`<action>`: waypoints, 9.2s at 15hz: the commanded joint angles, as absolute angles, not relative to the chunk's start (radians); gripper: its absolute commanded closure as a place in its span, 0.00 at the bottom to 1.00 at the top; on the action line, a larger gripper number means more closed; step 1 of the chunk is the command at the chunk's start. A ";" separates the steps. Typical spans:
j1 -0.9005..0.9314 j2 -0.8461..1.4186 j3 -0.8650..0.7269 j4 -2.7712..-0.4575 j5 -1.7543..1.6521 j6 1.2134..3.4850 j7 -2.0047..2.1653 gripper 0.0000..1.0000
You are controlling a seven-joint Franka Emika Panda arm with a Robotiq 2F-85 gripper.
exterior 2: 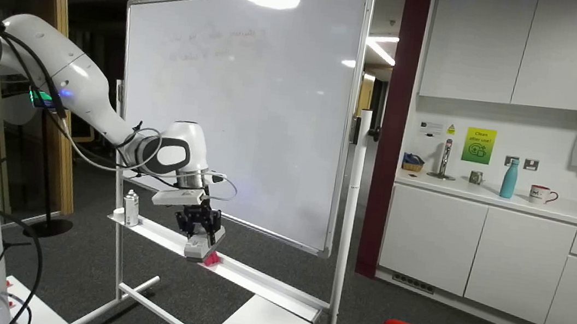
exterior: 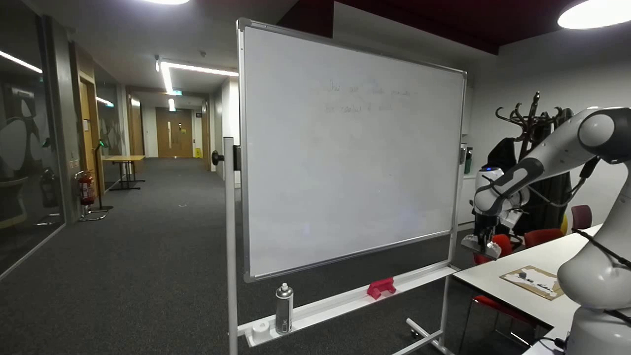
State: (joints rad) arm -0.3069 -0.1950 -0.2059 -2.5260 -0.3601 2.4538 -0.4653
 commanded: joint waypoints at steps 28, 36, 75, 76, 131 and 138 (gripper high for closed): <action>-0.160 -0.416 -0.160 -2.720 -0.323 2.452 -0.359 0.65; -0.075 -0.488 -0.035 -2.665 -0.332 2.461 -0.280 0.65; -0.015 -0.694 0.085 -2.454 -0.340 2.869 -0.128 0.65; -0.053 -0.675 0.099 -2.438 -0.345 2.948 -0.091 0.65; -1.537 -0.412 1.263 -1.702 -0.280 3.209 0.109 0.65; -1.604 -0.325 1.332 -1.632 -0.253 3.178 0.068 0.65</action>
